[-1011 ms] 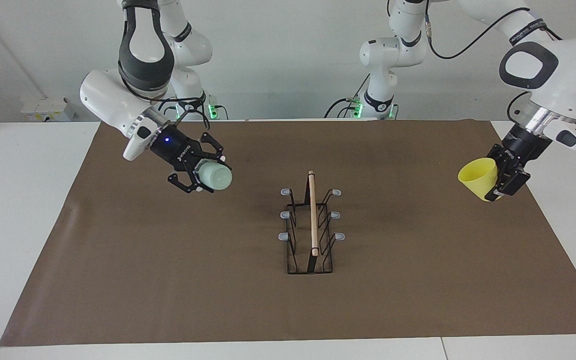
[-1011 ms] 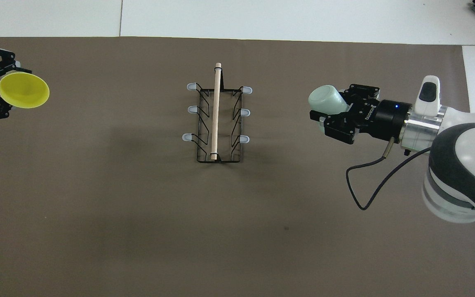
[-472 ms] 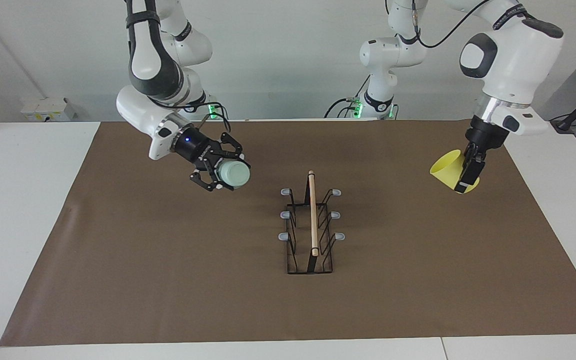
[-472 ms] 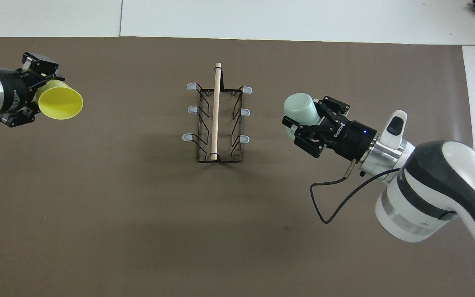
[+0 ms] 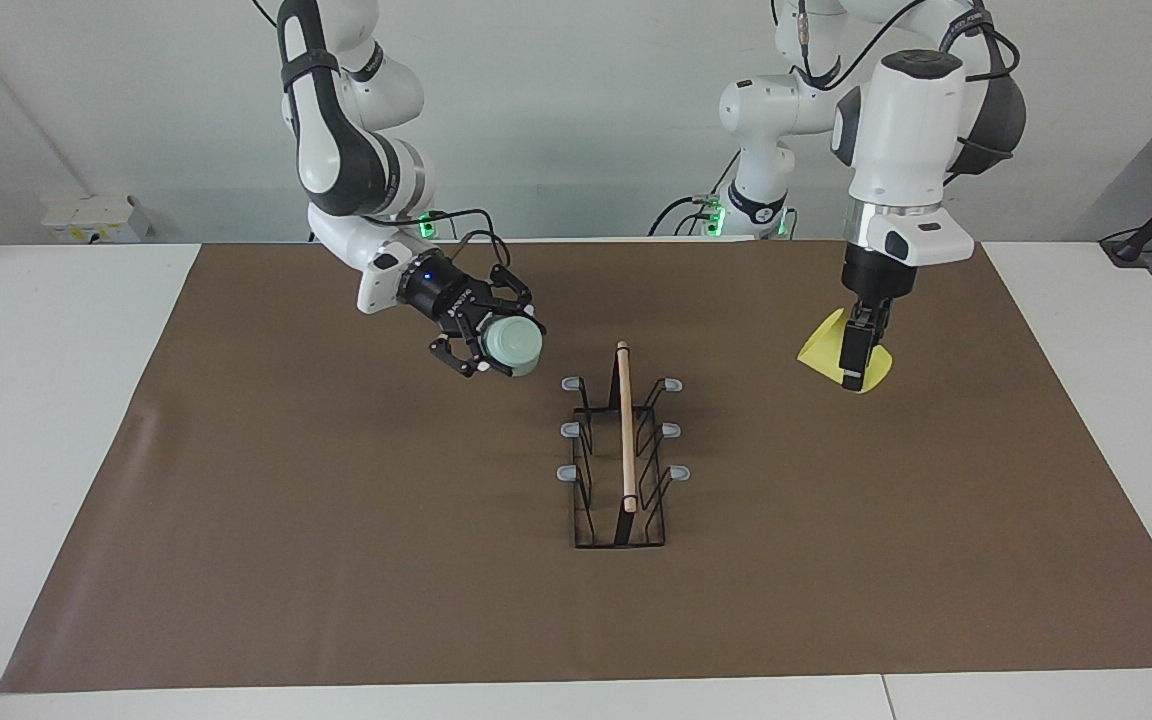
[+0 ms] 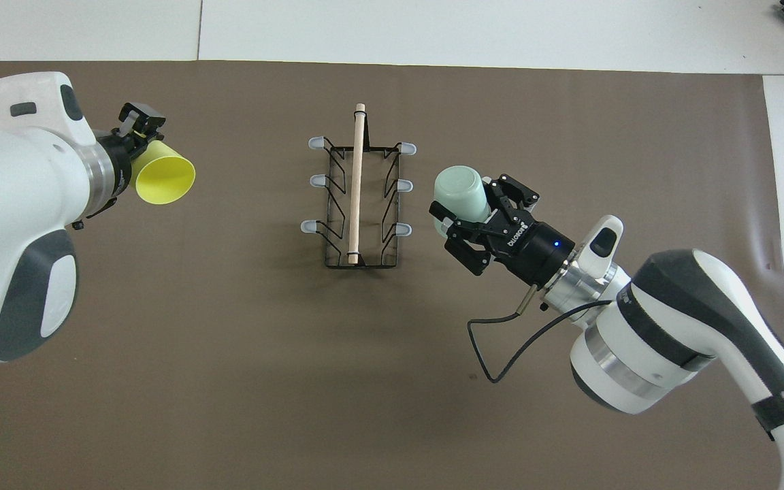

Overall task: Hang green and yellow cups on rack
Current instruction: 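Carry the yellow cup with the left gripper while the right gripper carries the green cup, then hang the yellow cup with the left gripper while the right gripper hangs the green cup, then open the right gripper and pull it back from the green cup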

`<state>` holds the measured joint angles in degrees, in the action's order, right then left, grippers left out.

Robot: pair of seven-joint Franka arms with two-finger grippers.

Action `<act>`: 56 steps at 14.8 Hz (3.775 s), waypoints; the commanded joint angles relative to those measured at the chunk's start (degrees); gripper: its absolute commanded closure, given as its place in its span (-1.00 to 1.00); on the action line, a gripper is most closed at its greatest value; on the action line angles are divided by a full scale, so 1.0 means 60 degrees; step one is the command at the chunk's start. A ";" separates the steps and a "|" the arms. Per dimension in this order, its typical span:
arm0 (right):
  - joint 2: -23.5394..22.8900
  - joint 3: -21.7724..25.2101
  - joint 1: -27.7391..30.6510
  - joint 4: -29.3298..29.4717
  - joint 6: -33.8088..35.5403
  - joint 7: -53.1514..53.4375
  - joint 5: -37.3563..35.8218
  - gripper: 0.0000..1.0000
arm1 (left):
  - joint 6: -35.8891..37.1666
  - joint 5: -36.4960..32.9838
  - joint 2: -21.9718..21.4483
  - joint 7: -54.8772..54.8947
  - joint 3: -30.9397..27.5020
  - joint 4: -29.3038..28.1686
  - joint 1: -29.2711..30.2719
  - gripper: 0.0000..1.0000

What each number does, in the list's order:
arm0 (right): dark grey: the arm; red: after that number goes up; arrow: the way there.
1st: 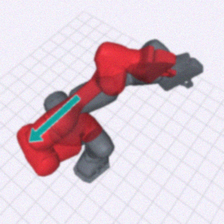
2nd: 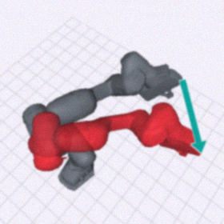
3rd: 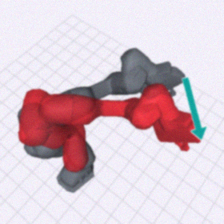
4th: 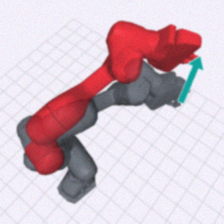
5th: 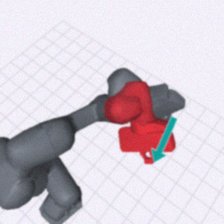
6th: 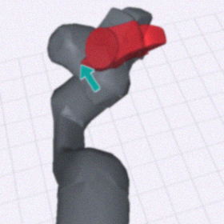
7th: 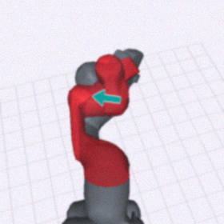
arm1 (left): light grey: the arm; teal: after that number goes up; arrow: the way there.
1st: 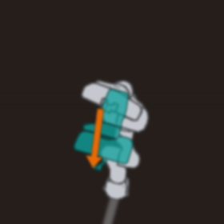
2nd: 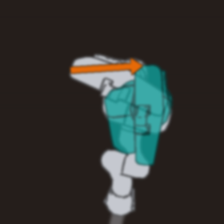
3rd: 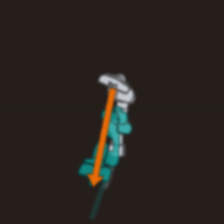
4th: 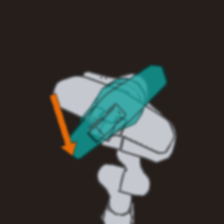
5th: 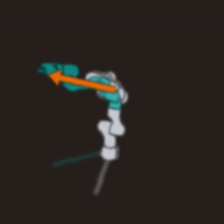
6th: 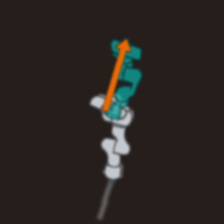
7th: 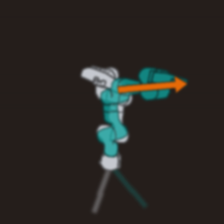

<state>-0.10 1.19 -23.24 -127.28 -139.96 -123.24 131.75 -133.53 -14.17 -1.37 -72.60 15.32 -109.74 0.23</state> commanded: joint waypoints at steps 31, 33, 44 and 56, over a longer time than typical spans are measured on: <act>-0.2298 0.0037 -0.0551 0.0632 0.2248 -0.3996 0.2680 1.00 | 0.0910 -1.3075 -0.0124 -1.0147 0.3554 -0.2614 -0.0243 1.00; -0.2312 0.0037 -0.0536 0.0632 0.2219 -0.3996 0.2651 1.00 | 0.1320 -1.3413 0.0081 -1.0720 0.3657 -0.2628 -0.0258 1.00; -0.2342 0.0022 -0.0639 0.0617 0.1735 -0.3952 0.2812 -1.00 | 0.3415 -1.5007 0.2145 -1.2024 0.4126 -0.2321 -0.0653 1.00; -0.1580 0.0037 0.0107 0.0632 0.1237 -0.3294 0.1657 -1.00 | 0.4032 -1.5099 0.2397 -1.2450 0.4741 -0.2365 -0.0771 0.51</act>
<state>-10.98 1.92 -24.63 -123.17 -131.65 -144.92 143.66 -111.52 -104.24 12.42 -146.30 43.58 -124.08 -3.64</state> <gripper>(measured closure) 0.000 0.335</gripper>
